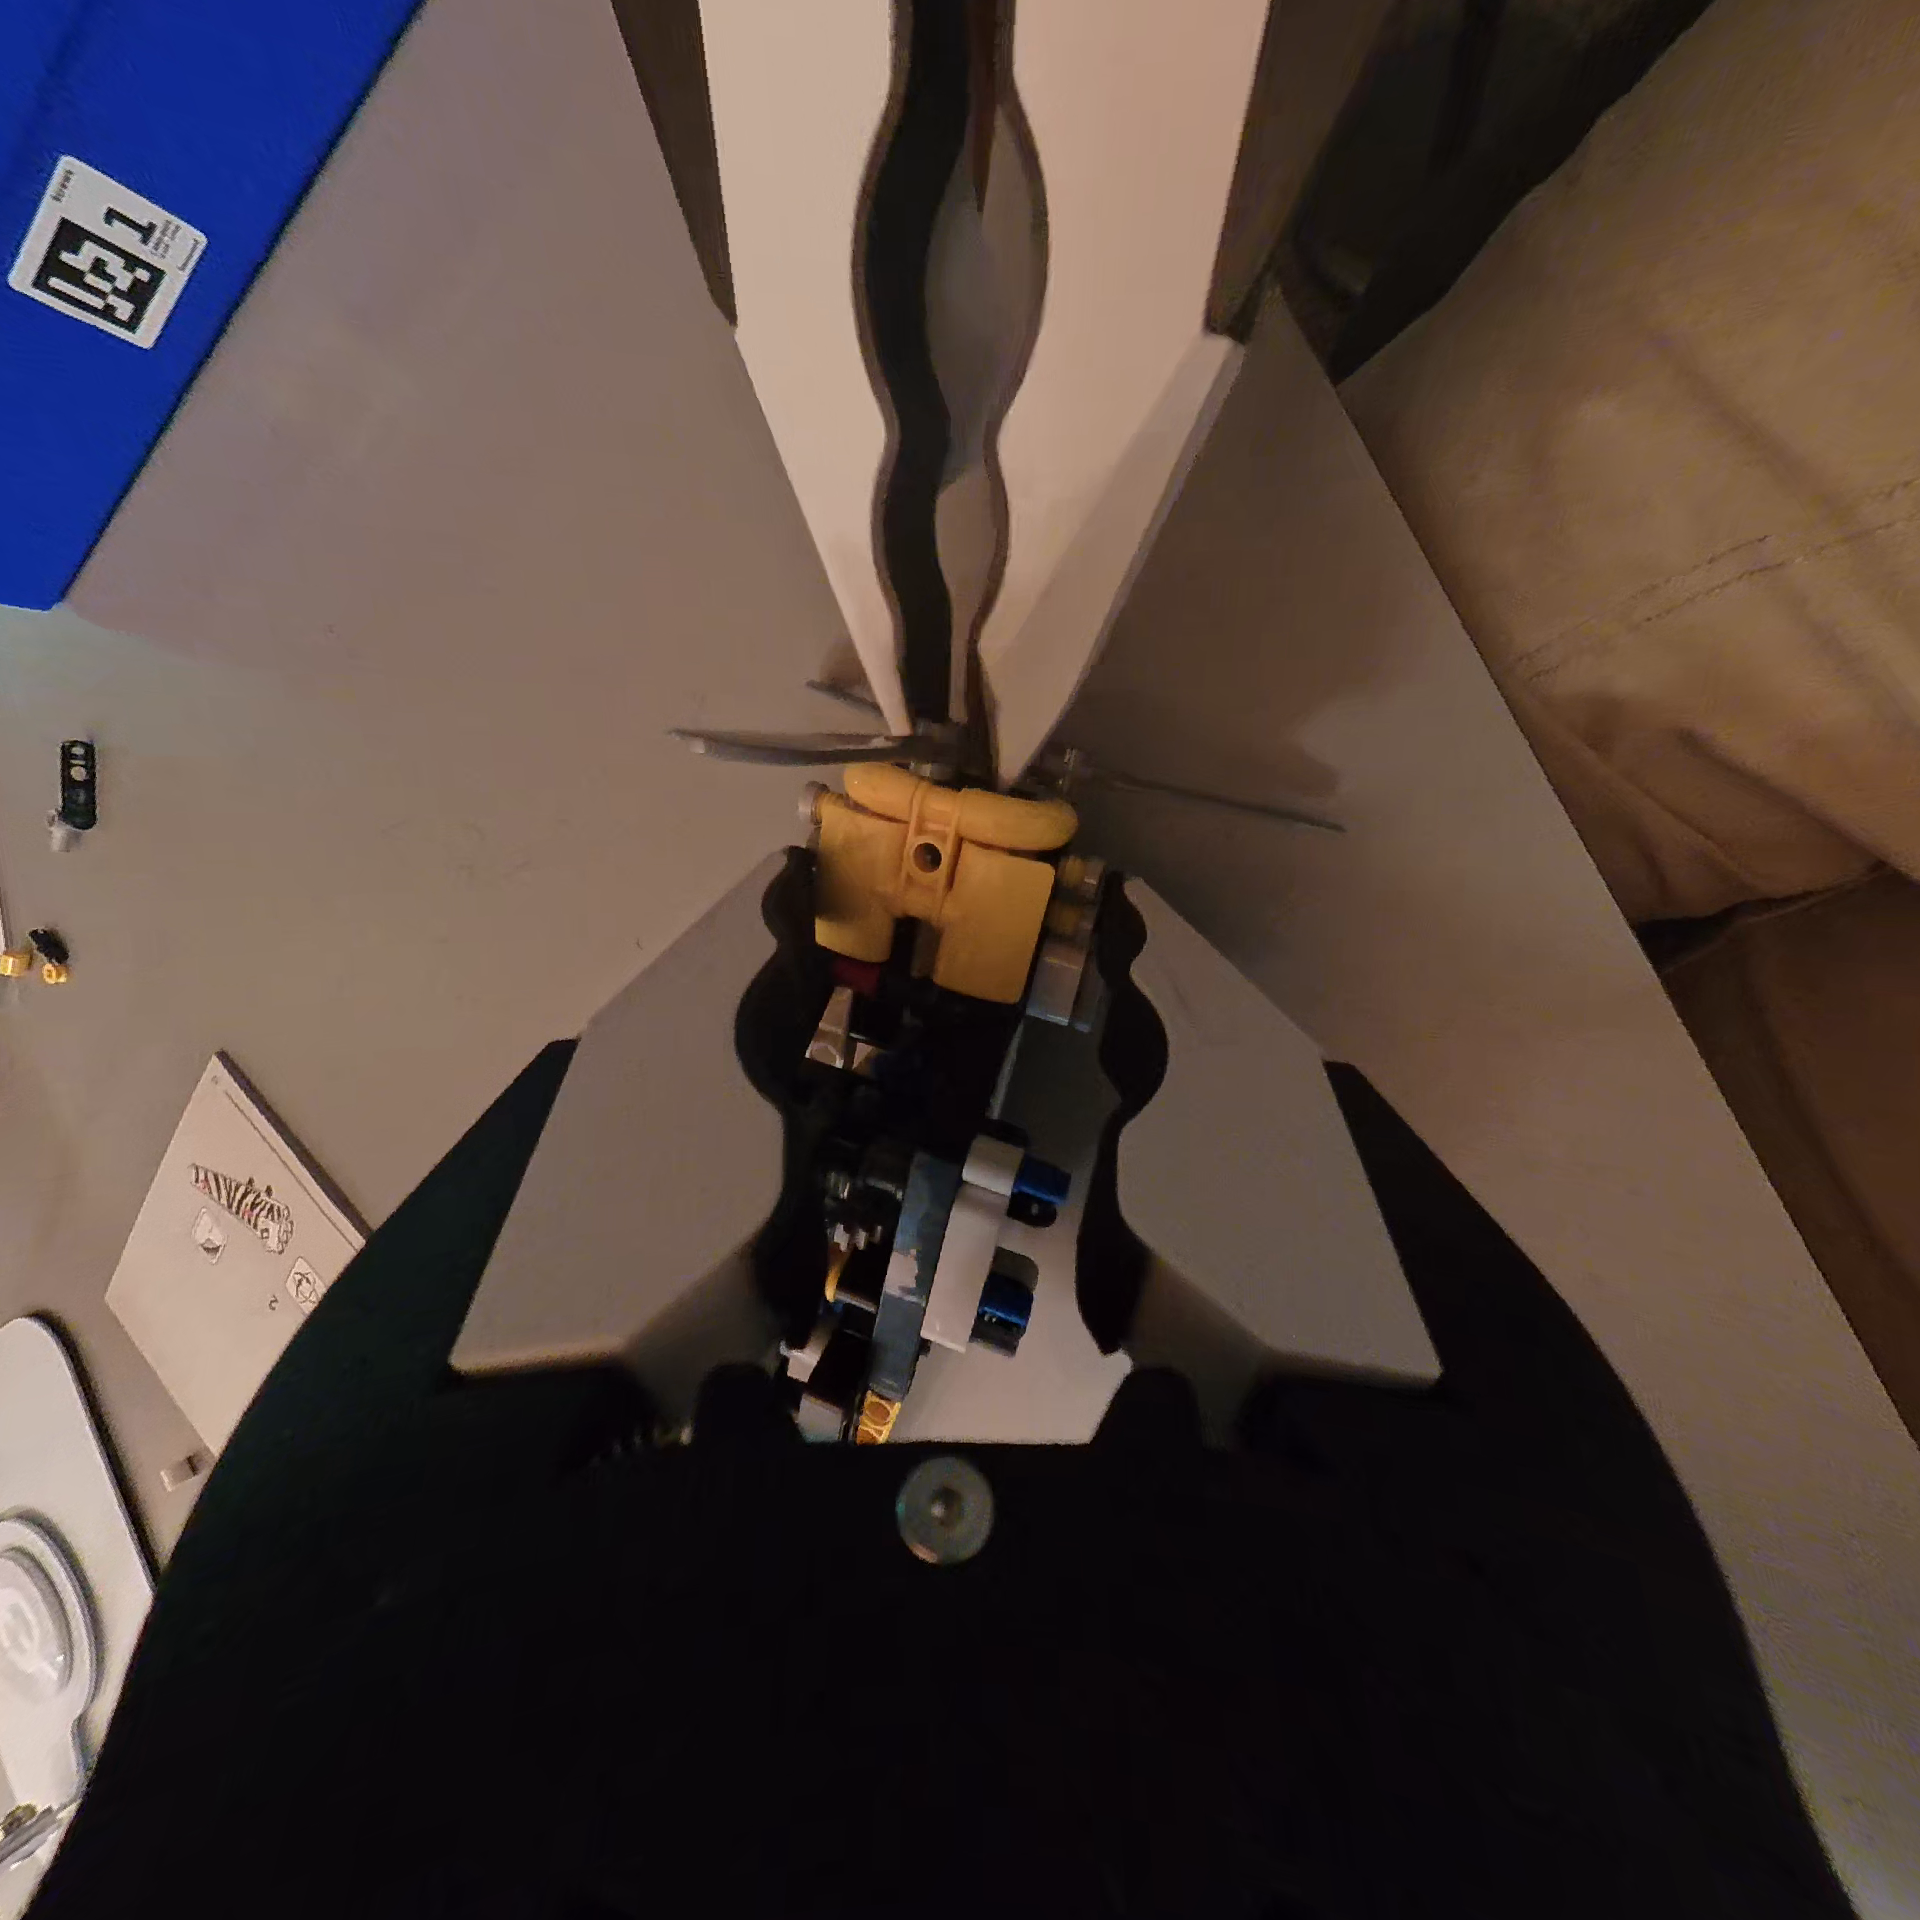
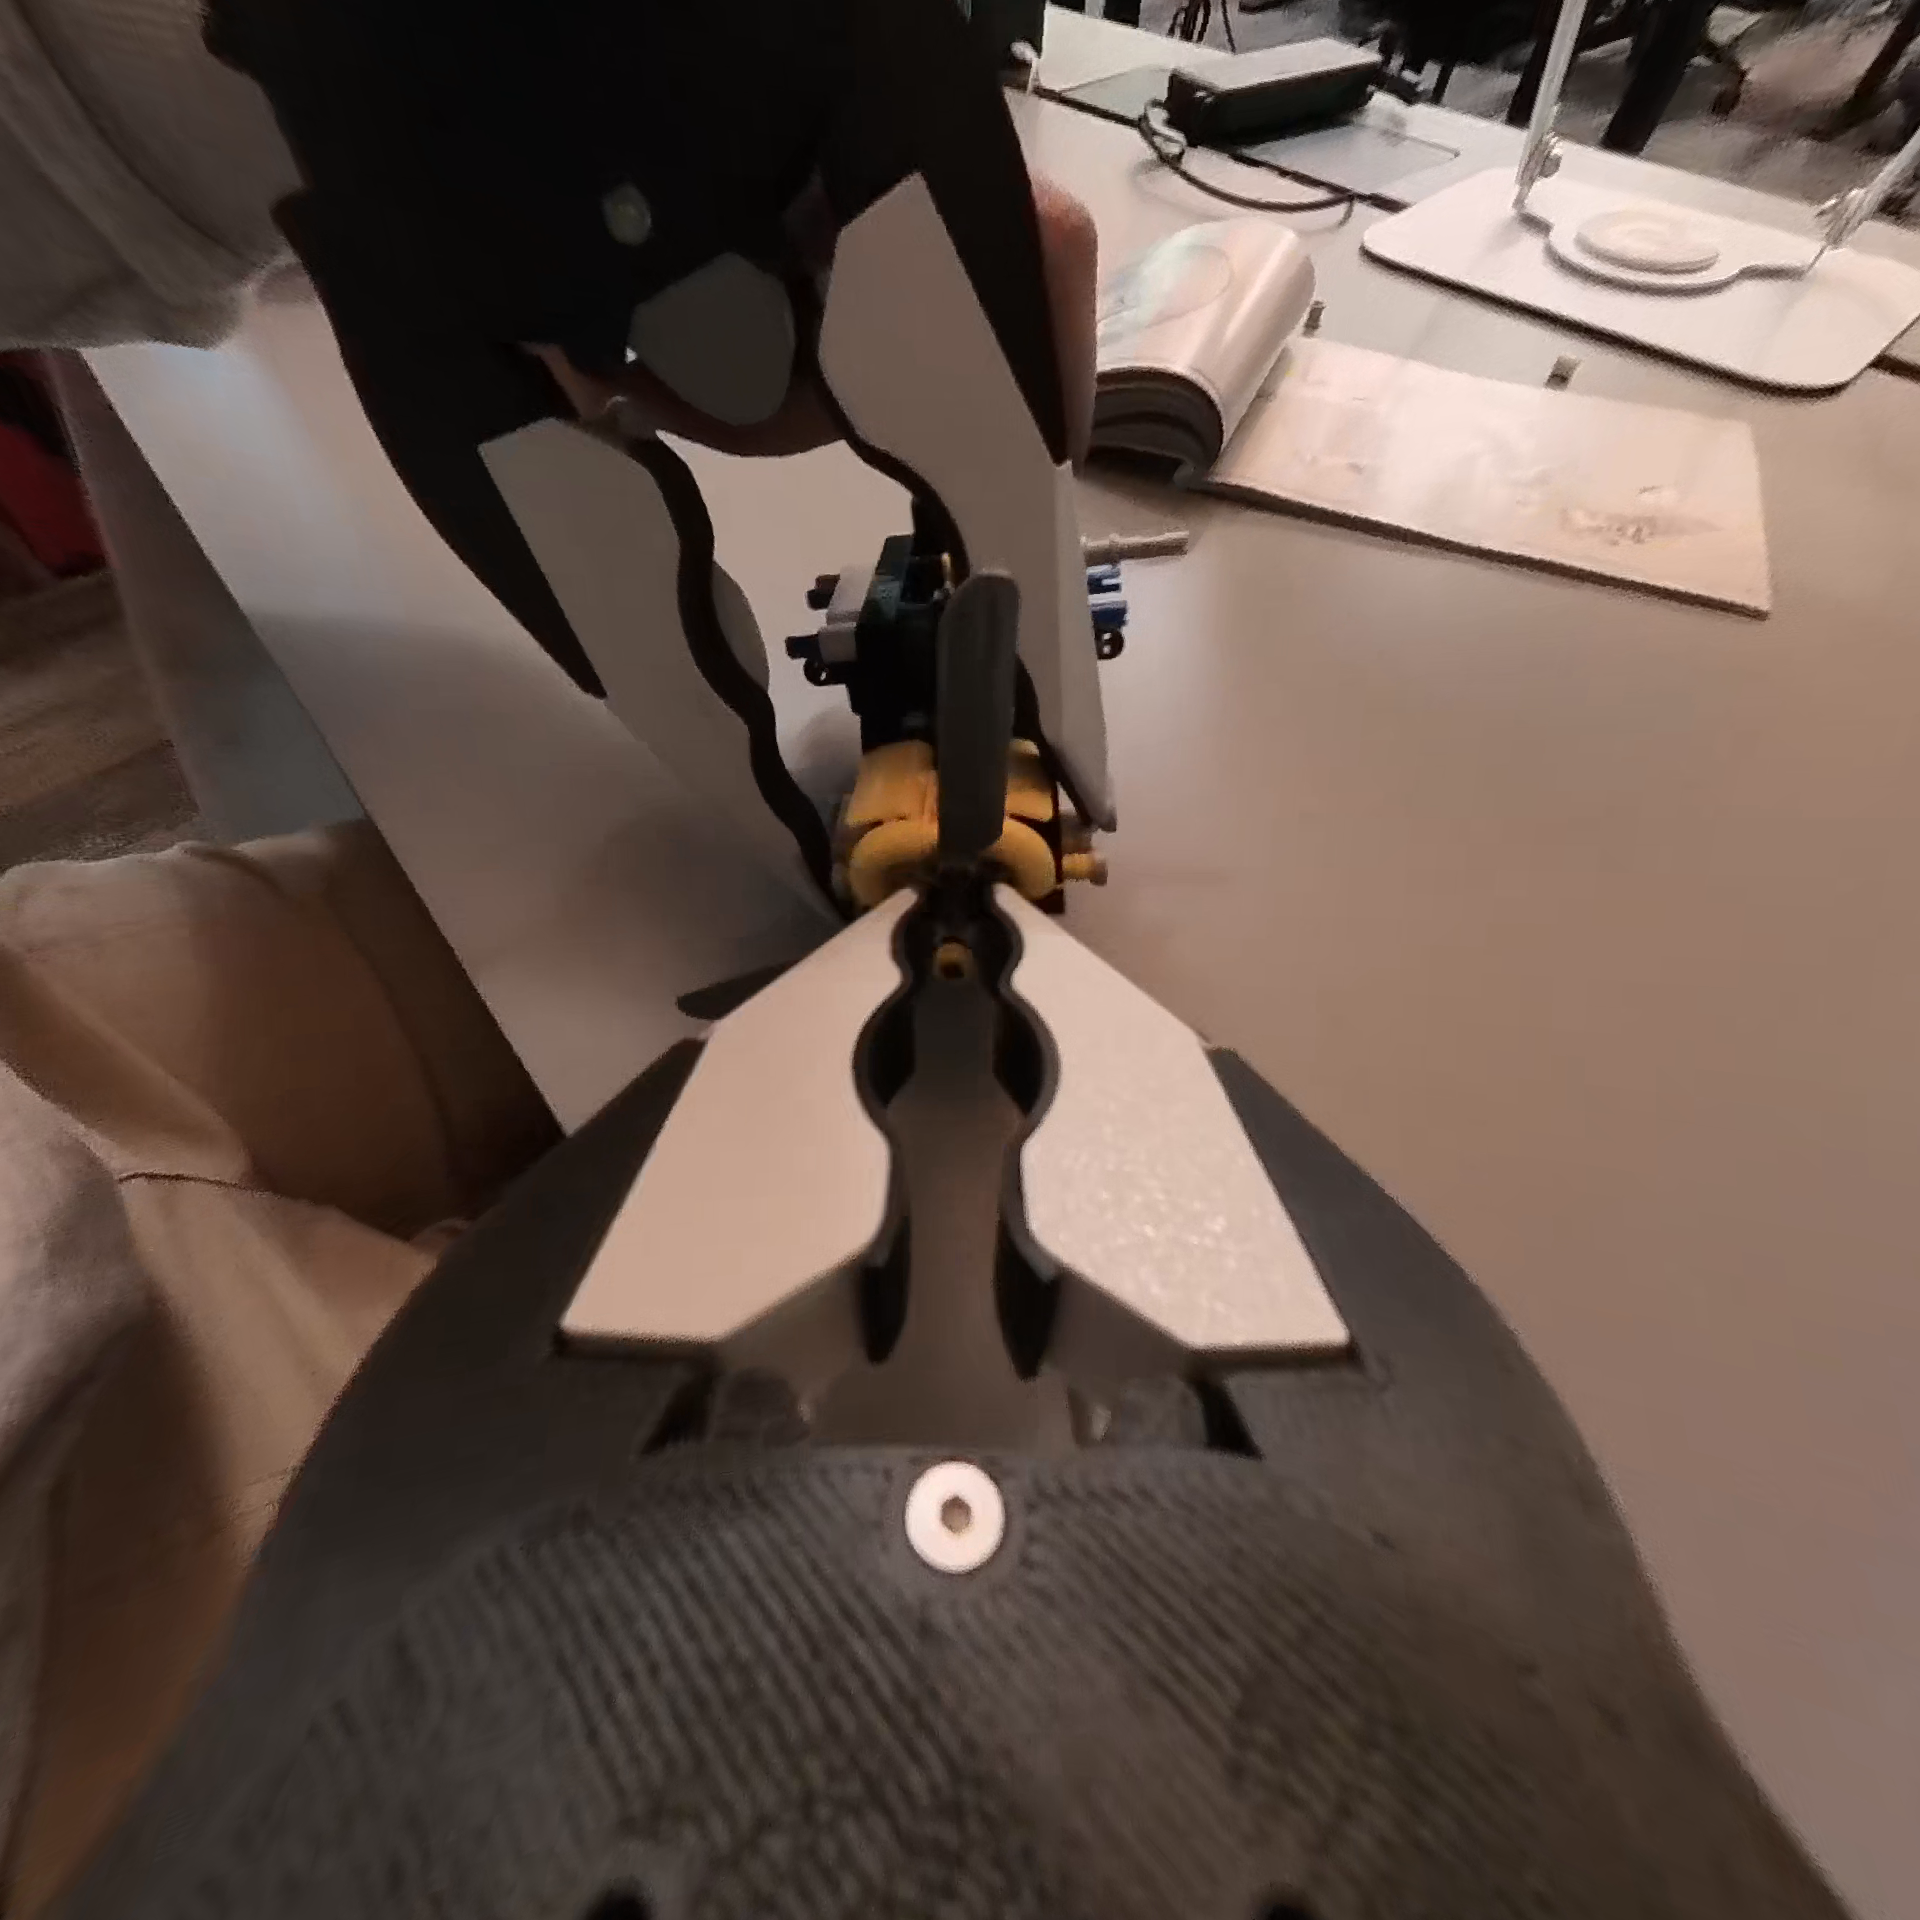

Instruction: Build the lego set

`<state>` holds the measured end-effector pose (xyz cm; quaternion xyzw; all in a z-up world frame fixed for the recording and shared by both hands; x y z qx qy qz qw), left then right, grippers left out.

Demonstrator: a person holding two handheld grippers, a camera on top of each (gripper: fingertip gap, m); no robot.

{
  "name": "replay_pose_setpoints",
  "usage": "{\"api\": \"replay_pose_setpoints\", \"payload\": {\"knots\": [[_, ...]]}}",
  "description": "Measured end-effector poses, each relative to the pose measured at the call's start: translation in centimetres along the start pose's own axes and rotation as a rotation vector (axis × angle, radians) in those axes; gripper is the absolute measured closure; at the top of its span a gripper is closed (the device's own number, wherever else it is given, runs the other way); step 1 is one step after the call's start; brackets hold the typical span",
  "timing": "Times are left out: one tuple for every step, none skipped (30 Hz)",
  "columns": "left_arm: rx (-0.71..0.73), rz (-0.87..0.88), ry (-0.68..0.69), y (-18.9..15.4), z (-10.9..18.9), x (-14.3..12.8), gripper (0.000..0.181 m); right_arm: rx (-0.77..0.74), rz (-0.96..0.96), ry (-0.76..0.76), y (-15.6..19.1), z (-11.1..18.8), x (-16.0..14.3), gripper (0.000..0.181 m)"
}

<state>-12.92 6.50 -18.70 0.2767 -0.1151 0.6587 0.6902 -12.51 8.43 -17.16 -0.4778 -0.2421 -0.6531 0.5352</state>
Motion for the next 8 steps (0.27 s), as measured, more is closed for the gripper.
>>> {"api": "replay_pose_setpoints", "payload": {"knots": [[0.0, -0.002, -0.001, 0.01, 0.02, 0.0, 0.126, -0.003, 0.003, 0.003, -0.03, -0.01, -0.02, 0.175], [0.0, -0.002, -0.002, 0.0, 0.02, 0.01, 0.126, -0.003, 0.008, 0.004, -0.01, 0.0, -0.03, 0.175], [0.001, -0.004, -0.002, -0.03, 0.0, 0.0, 0.126, -0.001, 0.011, 0.005, 0.03, 0.03, -0.06, 0.175], [0.001, -0.008, -0.002, -0.04, 0.0, -0.01, 0.125, 0.002, 0.016, 0.004, 0.07, 0.06, -0.08, 0.175], [0.0, -0.008, -0.002, -0.06, 0.0, 0.02, 0.125, 0.003, 0.026, 0.003, 0.1, 0.09, -0.08, 0.175], [-0.001, -0.008, -0.004, -0.07, -0.02, 0.04, 0.125, 0.004, 0.036, 0.003, 0.12, 0.14, -0.1, 0.175], [-0.004, -0.009, -0.005, -0.11, -0.02, 0.06, 0.125, 0.008, 0.046, 0.003, 0.17, 0.2, -0.11, 0.175], [-0.006, -0.009, -0.007, -0.14, -0.04, 0.09, 0.125, 0.012, 0.057, 0.003, 0.21, 0.27, -0.13, 0.175]]}}
Point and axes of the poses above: each gripper's, where its closed fingertips meet, z back along the fingers, x out of its top, y = z × x across the jaws, the point moved 1 cm from there along z, back along the fingers, and after that the axes turned 13 degrees about z, right-handed, at the moved point
